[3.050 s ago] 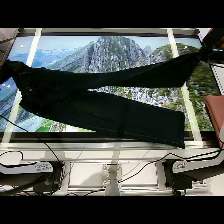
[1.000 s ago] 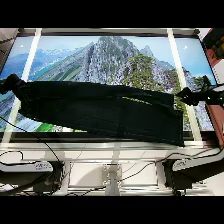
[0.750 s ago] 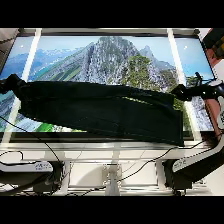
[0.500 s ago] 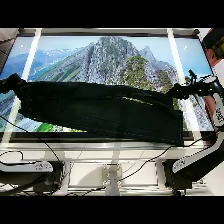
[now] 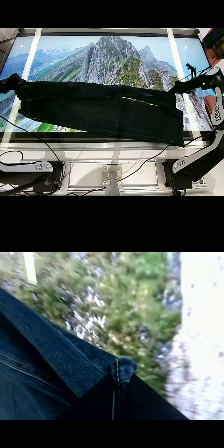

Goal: Fold the clothes and pants, and hang the long-sleeved shirts on hangers.

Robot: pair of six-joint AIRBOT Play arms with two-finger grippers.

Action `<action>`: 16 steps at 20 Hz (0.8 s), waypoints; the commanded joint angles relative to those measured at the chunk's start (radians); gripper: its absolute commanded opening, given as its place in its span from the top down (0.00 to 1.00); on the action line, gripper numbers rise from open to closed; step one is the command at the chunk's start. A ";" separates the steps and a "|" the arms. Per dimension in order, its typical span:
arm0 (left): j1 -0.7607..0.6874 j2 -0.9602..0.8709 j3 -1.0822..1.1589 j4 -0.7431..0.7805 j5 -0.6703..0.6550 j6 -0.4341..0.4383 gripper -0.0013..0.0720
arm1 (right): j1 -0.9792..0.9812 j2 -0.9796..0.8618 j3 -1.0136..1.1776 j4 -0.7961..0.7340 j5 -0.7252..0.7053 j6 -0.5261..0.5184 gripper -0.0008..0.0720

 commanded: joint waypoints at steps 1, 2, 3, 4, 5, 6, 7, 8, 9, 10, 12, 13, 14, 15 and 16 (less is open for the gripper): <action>0.000 0.001 0.000 -0.002 0.002 0.000 0.93 | 0.001 0.003 0.101 -0.009 -0.011 -0.001 0.95; 0.000 0.002 0.001 -0.009 0.001 0.000 0.93 | 0.001 0.010 0.126 -0.024 -0.055 0.007 0.95; 0.000 0.003 0.001 -0.012 0.002 0.000 0.93 | 0.001 0.017 0.146 -0.029 -0.104 0.016 0.95; 0.000 0.005 0.001 -0.015 0.006 0.001 0.93 | 0.001 0.022 0.164 -0.038 -0.171 0.042 0.95; 0.000 0.006 0.002 -0.015 0.010 0.000 0.93 | 0.001 0.024 0.179 -0.050 -0.230 0.070 0.95; 0.000 0.008 0.002 -0.015 0.016 0.000 0.93 | 0.002 0.024 0.183 -0.049 -0.282 0.090 0.95; 0.000 0.009 0.002 -0.015 0.021 0.000 0.93 | 0.002 0.024 0.183 -0.050 -0.327 0.111 0.95; -0.001 0.008 0.001 -0.015 0.024 0.000 0.93 | 0.002 0.022 0.183 -0.050 -0.359 0.126 0.95; -0.001 0.007 0.001 -0.015 0.028 0.000 0.93 | 0.002 0.018 0.183 -0.051 -0.374 0.140 0.95; -0.001 0.006 0.001 -0.015 0.034 0.000 0.93 | 0.002 0.016 0.179 -0.055 -0.382 0.145 0.95; -0.001 0.006 0.001 -0.014 0.061 0.000 0.93 | 0.002 0.014 0.165 -0.070 -0.395 0.165 0.95; -0.001 0.004 0.001 -0.015 0.078 0.000 0.93 | 0.002 0.014 0.159 -0.075 -0.400 0.165 0.95; -0.001 -0.001 0.001 -0.014 0.095 0.000 0.93 | 0.002 0.014 0.153 -0.074 -0.412 0.165 0.95; -0.001 -0.010 0.001 -0.014 0.111 0.000 0.93 | 0.002 0.012 0.151 -0.074 -0.422 0.166 0.95; -0.001 -0.021 0.001 -0.015 0.128 0.000 0.93 | 0.002 0.007 0.151 -0.073 -0.426 0.170 0.95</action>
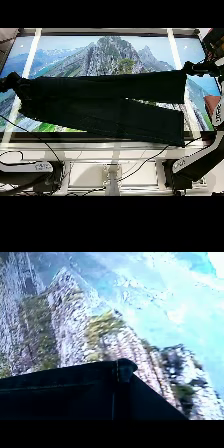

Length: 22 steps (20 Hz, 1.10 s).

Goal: Fold the clothes and pants, and hang the long-sleeved shirts on hangers.

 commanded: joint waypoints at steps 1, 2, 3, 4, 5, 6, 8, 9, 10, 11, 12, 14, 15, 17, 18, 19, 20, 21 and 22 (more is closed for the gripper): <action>-0.004 -0.030 0.000 0.003 0.086 0.002 0.93 | 0.000 -0.011 -0.006 -0.011 -0.047 0.037 0.95; -0.010 -0.042 0.000 -0.001 0.130 0.002 0.93 | 0.001 -0.015 -0.007 -0.011 -0.047 0.039 0.95; -0.021 -0.050 0.001 -0.010 0.180 0.003 0.93 | 0.005 -0.015 -0.006 -0.013 -0.052 0.039 0.95; -0.036 -0.056 0.001 -0.016 0.234 0.014 0.93 | 0.009 -0.015 -0.006 -0.011 -0.068 0.039 0.95; -0.055 -0.059 0.001 -0.015 0.292 0.039 0.93 | 0.014 -0.015 -0.006 -0.012 -0.082 0.039 0.95; -0.077 -0.062 0.001 -0.015 0.340 0.094 0.93 | 0.024 -0.015 -0.006 -0.012 -0.098 0.039 0.95; -0.122 -0.076 0.001 -0.015 0.412 0.216 0.93 | 0.045 -0.015 -0.006 -0.015 -0.120 0.037 0.95; -0.146 -0.087 0.001 -0.015 0.446 0.259 0.93 | 0.056 -0.015 -0.006 -0.023 -0.127 0.034 0.95; -0.171 -0.102 0.001 -0.015 0.492 0.295 0.93 | 0.066 -0.015 -0.006 -0.042 -0.134 0.035 0.95; -0.194 -0.117 0.001 -0.015 0.553 0.317 0.93 | 0.074 -0.015 -0.006 -0.060 -0.140 0.035 0.95; -0.218 -0.133 0.001 -0.014 0.624 0.328 0.93 | 0.080 -0.015 -0.006 -0.075 -0.146 0.035 0.95; -0.255 -0.165 0.001 -0.014 0.760 0.328 0.93 | 0.080 -0.015 -0.006 -0.083 -0.153 0.035 0.95; -0.270 -0.183 0.001 -0.014 0.807 0.328 0.93 | 0.080 -0.015 -0.006 -0.086 -0.153 0.035 0.95; -0.292 -0.217 0.002 -0.011 0.845 0.327 0.93 | 0.080 -0.015 -0.006 -0.089 -0.152 0.035 0.95; -0.300 -0.234 0.003 -0.003 0.858 0.327 0.93 | 0.081 -0.015 -0.006 -0.089 -0.152 0.035 0.95; -0.306 -0.248 0.007 0.016 0.868 0.327 0.93 | 0.080 -0.015 -0.006 -0.090 -0.152 0.035 0.95; -0.310 -0.260 0.017 0.046 0.869 0.327 0.93 | 0.080 -0.015 -0.006 -0.091 -0.152 0.035 0.95; -0.312 -0.272 0.031 0.064 0.870 0.324 0.93 | 0.080 -0.015 -0.006 -0.093 -0.152 0.035 0.95; -0.314 -0.285 0.049 0.071 0.870 0.324 0.93 | 0.080 -0.015 -0.006 -0.095 -0.152 0.035 0.95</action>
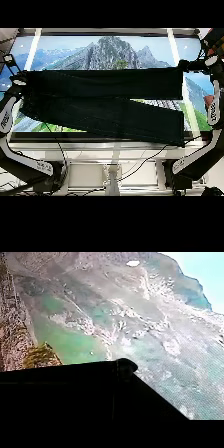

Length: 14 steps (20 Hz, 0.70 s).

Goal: Fold the clothes and pants, and hang the long-sleeved shirts on hangers.

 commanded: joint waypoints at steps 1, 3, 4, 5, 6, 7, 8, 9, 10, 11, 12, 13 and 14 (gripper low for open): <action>-0.018 -0.047 0.043 0.046 0.056 0.004 0.93 | 0.001 0.000 0.000 -0.010 -0.002 0.000 0.95; -0.026 -0.060 0.071 0.046 0.111 0.004 0.93 | 0.001 0.000 0.000 -0.011 -0.005 0.000 0.95; -0.029 -0.064 0.084 0.046 0.138 0.004 0.93 | 0.001 0.000 0.000 -0.010 -0.012 0.000 0.95; -0.031 -0.068 0.096 0.046 0.158 0.003 0.93 | 0.001 0.000 0.000 -0.009 -0.023 0.002 0.95; -0.031 -0.070 0.108 0.046 0.164 0.003 0.93 | 0.001 0.000 0.000 -0.006 -0.034 0.003 0.95; -0.032 -0.072 0.118 0.046 0.164 0.003 0.93 | 0.001 0.000 0.000 -0.002 -0.047 0.004 0.95; -0.035 -0.073 0.125 0.047 0.164 -0.005 0.93 | 0.001 0.000 0.000 -0.001 -0.060 0.020 0.95; -0.036 -0.075 0.130 0.049 0.168 -0.021 0.93 | 0.001 0.000 0.000 -0.001 -0.075 0.042 0.95; -0.038 -0.076 0.131 0.055 0.168 -0.030 0.93 | 0.001 0.000 0.000 -0.001 -0.085 0.051 0.95; -0.040 -0.081 0.131 0.063 0.170 -0.030 0.93 | 0.001 0.000 0.000 -0.001 -0.093 0.053 0.95; -0.040 -0.087 0.131 0.072 0.171 -0.031 0.93 | 0.001 0.000 0.000 -0.001 -0.096 0.053 0.95; -0.043 -0.095 0.131 0.072 0.171 -0.031 0.93 | 0.001 0.000 0.000 -0.001 -0.095 0.053 0.95; -0.048 -0.101 0.131 0.072 0.171 -0.030 0.93 | 0.001 0.000 0.000 -0.001 -0.095 0.053 0.95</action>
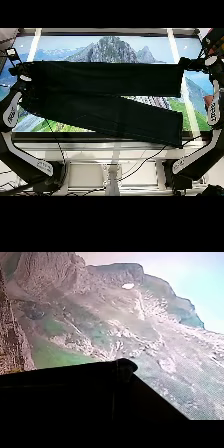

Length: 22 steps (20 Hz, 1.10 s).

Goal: Fold the clothes and pants, and hang the long-sleeved shirts on hangers.

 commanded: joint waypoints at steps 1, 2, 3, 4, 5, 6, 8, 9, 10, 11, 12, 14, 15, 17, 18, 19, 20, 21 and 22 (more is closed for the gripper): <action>-0.013 -0.018 0.006 0.015 0.011 -0.007 0.91 | 0.000 0.000 0.000 0.000 -0.018 0.010 0.92; -0.016 -0.019 0.006 0.035 0.014 -0.006 0.64 | 0.000 0.000 0.000 -0.001 -0.019 0.010 0.64; -0.019 -0.018 0.006 0.085 0.032 -0.006 0.13 | 0.000 0.000 0.000 -0.001 -0.020 0.010 0.26; -0.021 -0.018 0.006 0.105 0.074 -0.006 0.03 | 0.000 0.000 0.000 0.000 -0.017 0.010 0.20; -0.024 -0.013 0.006 0.104 0.122 -0.006 0.03 | 0.000 0.000 0.000 0.000 -0.012 0.014 0.20; -0.027 -0.002 0.006 0.103 0.164 -0.006 0.03 | 0.000 0.001 0.002 0.001 -0.007 0.025 0.20; -0.023 0.037 0.006 0.099 0.169 -0.006 0.03 | 0.000 0.002 0.013 0.000 0.013 0.048 0.21; -0.018 0.061 0.006 0.079 0.170 -0.007 0.04 | 0.000 0.002 0.025 0.000 0.036 0.048 0.21; -0.011 0.089 0.006 0.040 0.171 -0.007 0.04 | -0.001 0.003 0.042 -0.002 0.072 0.048 0.21; -0.003 0.119 0.005 -0.013 0.168 -0.006 0.05 | -0.005 0.007 0.061 -0.012 0.122 0.048 0.21; 0.004 0.155 0.005 -0.077 0.166 -0.006 0.05 | -0.012 0.016 0.074 -0.032 0.172 0.054 0.24; 0.014 0.241 0.005 -0.245 0.154 0.061 0.22 | -0.046 0.044 0.101 -0.092 0.326 0.073 0.32; 0.021 0.288 0.005 -0.333 0.117 0.169 0.52 | -0.071 0.056 0.106 -0.111 0.427 0.074 0.40; 0.044 0.378 0.005 -0.469 -0.026 0.416 0.67 | -0.141 0.069 0.105 -0.137 0.690 0.069 0.40; 0.060 0.416 0.005 -0.546 -0.097 0.496 0.75 | -0.182 0.068 0.097 -0.140 0.833 0.060 0.40; 0.074 0.446 0.005 -0.626 -0.141 0.528 0.90 | -0.219 0.068 0.082 -0.136 0.948 0.062 0.42; 0.084 0.473 0.002 -0.716 -0.159 0.529 0.93 | -0.254 0.068 0.059 -0.130 1.044 0.068 0.49; 0.089 0.491 -0.002 -0.782 -0.160 0.529 0.93 | -0.284 0.072 0.027 -0.126 1.087 0.091 0.52; 0.091 0.506 -0.011 -0.801 -0.169 0.529 0.93 | -0.306 0.089 -0.023 -0.099 1.083 0.105 0.52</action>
